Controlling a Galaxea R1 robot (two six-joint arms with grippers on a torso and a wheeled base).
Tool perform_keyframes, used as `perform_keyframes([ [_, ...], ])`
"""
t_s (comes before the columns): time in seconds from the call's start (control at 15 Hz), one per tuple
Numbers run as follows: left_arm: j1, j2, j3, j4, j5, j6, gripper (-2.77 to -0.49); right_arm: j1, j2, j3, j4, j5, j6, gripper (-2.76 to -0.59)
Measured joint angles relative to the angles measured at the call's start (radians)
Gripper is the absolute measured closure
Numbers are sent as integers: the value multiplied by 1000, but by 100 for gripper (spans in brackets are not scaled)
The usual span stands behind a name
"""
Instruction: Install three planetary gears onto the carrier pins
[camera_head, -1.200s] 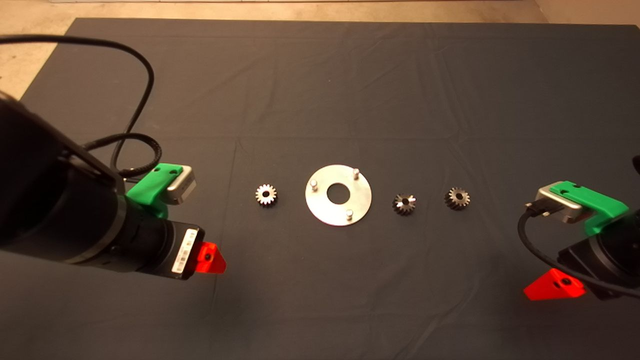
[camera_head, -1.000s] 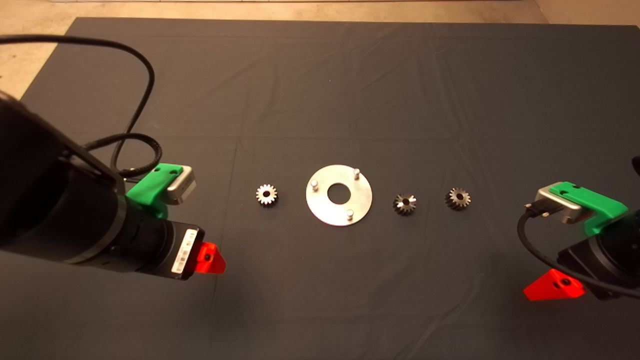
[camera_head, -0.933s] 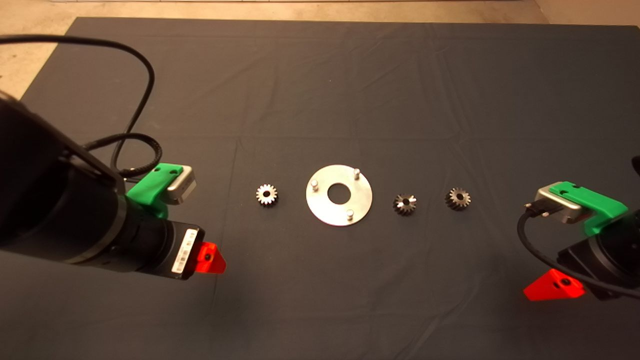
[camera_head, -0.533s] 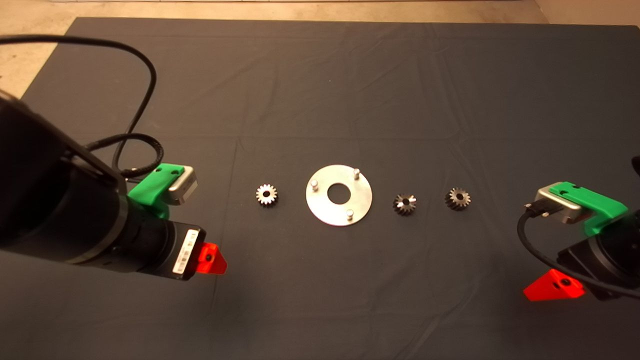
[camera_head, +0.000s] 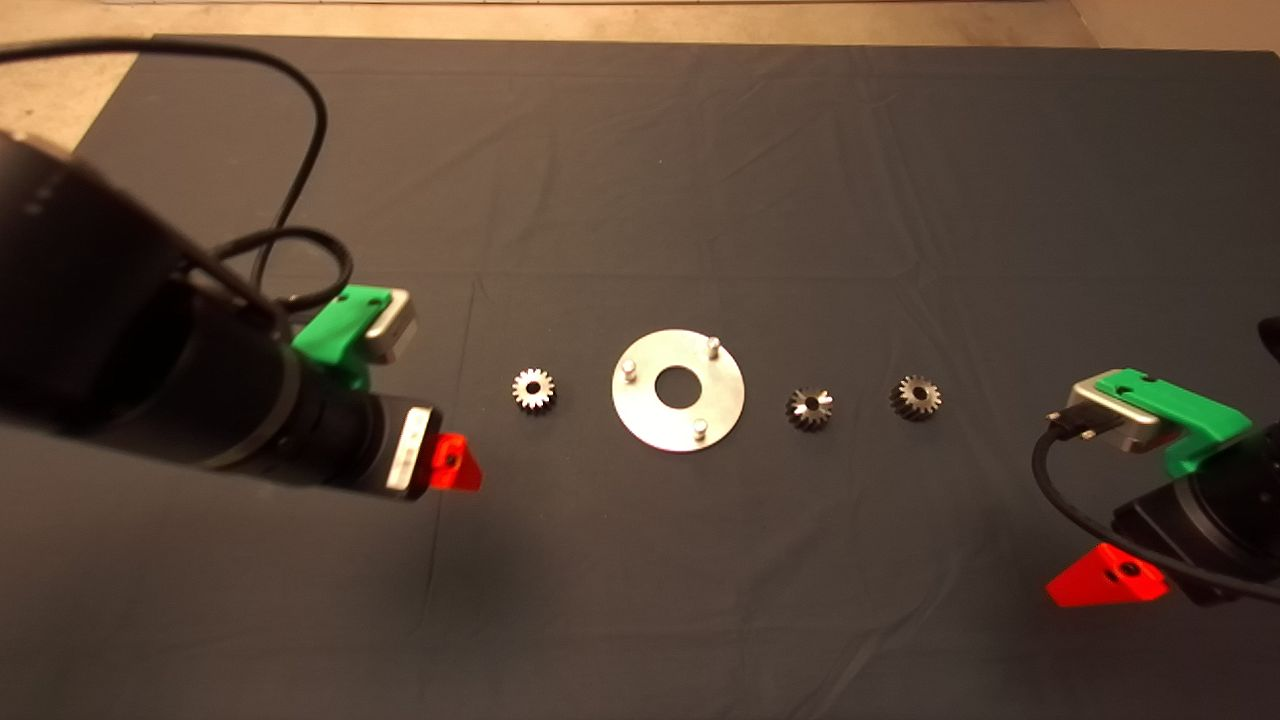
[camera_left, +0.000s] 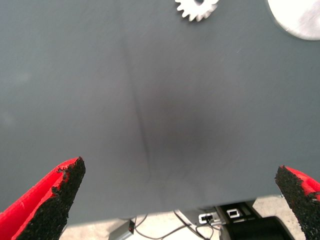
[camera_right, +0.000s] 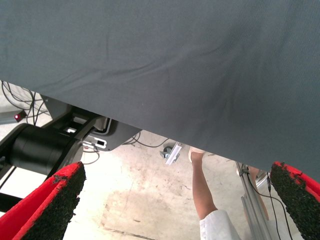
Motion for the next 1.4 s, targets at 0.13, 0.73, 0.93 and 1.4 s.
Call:
perform_keyframes([
  [0.13,36,59,-65,16,-1,23,-276,-3,0,0,0,0,0,-275],
  [0.73,199,244,-375,117,-1,133,-276,-3,11,0,0,0,-1,-275],
  [0.93,240,263,-440,128,-1,221,-276,-3,17,0,0,0,-1,-275],
  [1.4,264,274,-523,145,-1,297,-276,-3,19,0,0,0,-1,-275],
])
